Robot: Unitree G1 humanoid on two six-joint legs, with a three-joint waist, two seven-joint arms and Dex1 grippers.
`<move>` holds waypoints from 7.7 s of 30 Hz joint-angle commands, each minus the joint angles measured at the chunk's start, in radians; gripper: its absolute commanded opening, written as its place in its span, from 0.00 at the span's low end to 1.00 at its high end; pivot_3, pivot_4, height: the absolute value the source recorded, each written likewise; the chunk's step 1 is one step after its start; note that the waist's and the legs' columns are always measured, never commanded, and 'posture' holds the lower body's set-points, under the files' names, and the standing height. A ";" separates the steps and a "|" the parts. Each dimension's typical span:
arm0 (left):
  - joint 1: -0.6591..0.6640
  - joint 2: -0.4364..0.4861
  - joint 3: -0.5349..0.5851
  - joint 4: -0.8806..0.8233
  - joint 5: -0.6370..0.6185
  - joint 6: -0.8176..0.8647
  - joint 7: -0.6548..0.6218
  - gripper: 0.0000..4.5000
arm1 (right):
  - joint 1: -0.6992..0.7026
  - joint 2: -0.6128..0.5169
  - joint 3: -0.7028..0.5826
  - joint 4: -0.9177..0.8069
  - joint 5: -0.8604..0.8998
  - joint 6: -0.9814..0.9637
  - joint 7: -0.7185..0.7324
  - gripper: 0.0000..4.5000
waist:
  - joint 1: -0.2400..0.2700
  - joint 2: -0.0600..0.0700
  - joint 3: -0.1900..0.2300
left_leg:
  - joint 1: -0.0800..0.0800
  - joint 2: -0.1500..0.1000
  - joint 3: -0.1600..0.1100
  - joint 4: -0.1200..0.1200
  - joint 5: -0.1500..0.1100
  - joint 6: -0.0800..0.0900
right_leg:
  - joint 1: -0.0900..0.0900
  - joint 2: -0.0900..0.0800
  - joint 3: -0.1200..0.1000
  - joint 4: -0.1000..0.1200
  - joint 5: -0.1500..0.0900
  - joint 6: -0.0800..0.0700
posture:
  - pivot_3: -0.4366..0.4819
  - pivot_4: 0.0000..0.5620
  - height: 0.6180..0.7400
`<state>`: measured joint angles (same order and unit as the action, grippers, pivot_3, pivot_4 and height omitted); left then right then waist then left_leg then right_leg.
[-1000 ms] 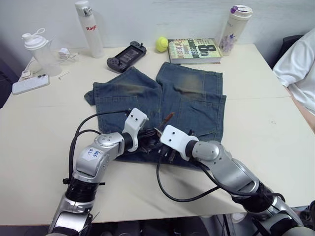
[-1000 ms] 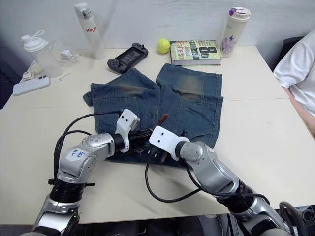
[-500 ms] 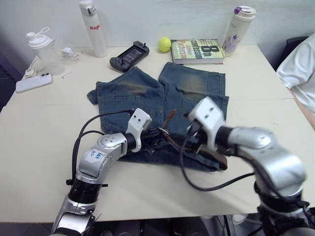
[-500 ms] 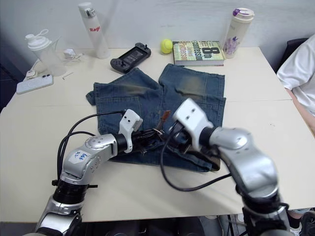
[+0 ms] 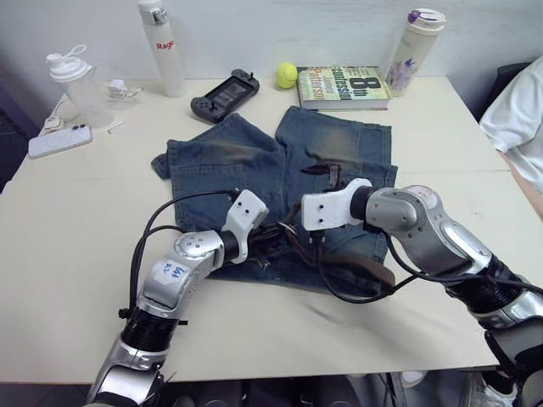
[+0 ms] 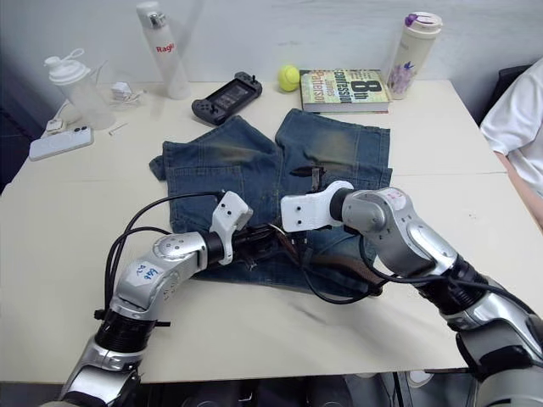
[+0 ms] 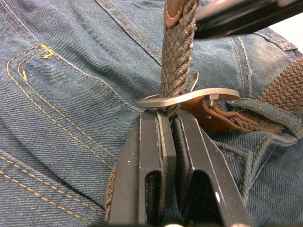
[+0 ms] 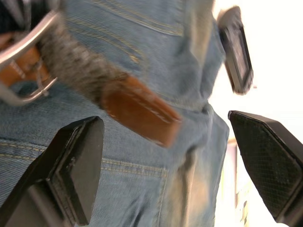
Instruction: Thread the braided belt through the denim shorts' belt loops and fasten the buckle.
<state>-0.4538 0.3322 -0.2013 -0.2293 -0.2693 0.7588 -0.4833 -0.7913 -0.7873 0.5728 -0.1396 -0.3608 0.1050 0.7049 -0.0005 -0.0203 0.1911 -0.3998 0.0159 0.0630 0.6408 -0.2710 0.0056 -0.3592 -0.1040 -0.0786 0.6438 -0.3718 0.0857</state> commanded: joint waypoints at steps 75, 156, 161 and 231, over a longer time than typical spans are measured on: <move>-0.232 0.275 0.028 0.917 0.196 -0.833 -0.599 0.00 | 0.258 0.140 -0.530 -0.392 0.057 0.118 -0.046 0.00 | -0.002 0.000 -0.001 | 0.000 0.001 0.000 0.008 -0.001 0.001 | -0.001 0.003 0.000 0.012 0.000 0.000 | 0.48 0.27 1.00; -0.085 0.250 0.222 0.045 -0.081 -0.310 -0.332 0.99 | 0.085 0.269 -0.198 -0.239 -0.072 0.077 0.013 0.00 | -0.024 -0.001 -0.003 | -0.006 0.001 -0.001 0.010 -0.001 0.002 | -0.006 0.002 0.003 0.015 0.000 0.000 | 0.48 0.27 1.00; -0.103 0.232 0.206 0.065 -0.068 -0.309 -0.316 0.80 | 0.092 0.274 -0.203 -0.248 -0.078 0.082 0.015 0.00 | -0.024 0.000 -0.003 | -0.006 0.001 -0.001 0.010 -0.001 0.002 | -0.006 0.002 0.003 0.015 0.000 0.000 | 0.48 0.27 1.00; 0.119 0.152 0.464 -0.119 -0.469 -0.017 -0.070 0.00 | 0.425 0.501 -0.123 -0.183 0.324 0.744 -0.179 0.01 | -0.022 -0.005 -0.008 | 0.010 0.001 -0.005 0.005 -0.004 -0.001 | 0.010 0.003 0.004 0.009 0.000 0.000 | 0.48 0.27 1.00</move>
<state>-0.3424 0.4757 0.2687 -0.3043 -0.7425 0.7694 -0.5333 -0.4085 -0.2907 0.4585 -0.3720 -0.0586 0.7884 0.5323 -0.0221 -0.0252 0.1831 -0.3893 0.0168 0.0563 0.6456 -0.2759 0.0040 -0.3469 -0.1013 -0.0740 0.6500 -0.3719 0.0856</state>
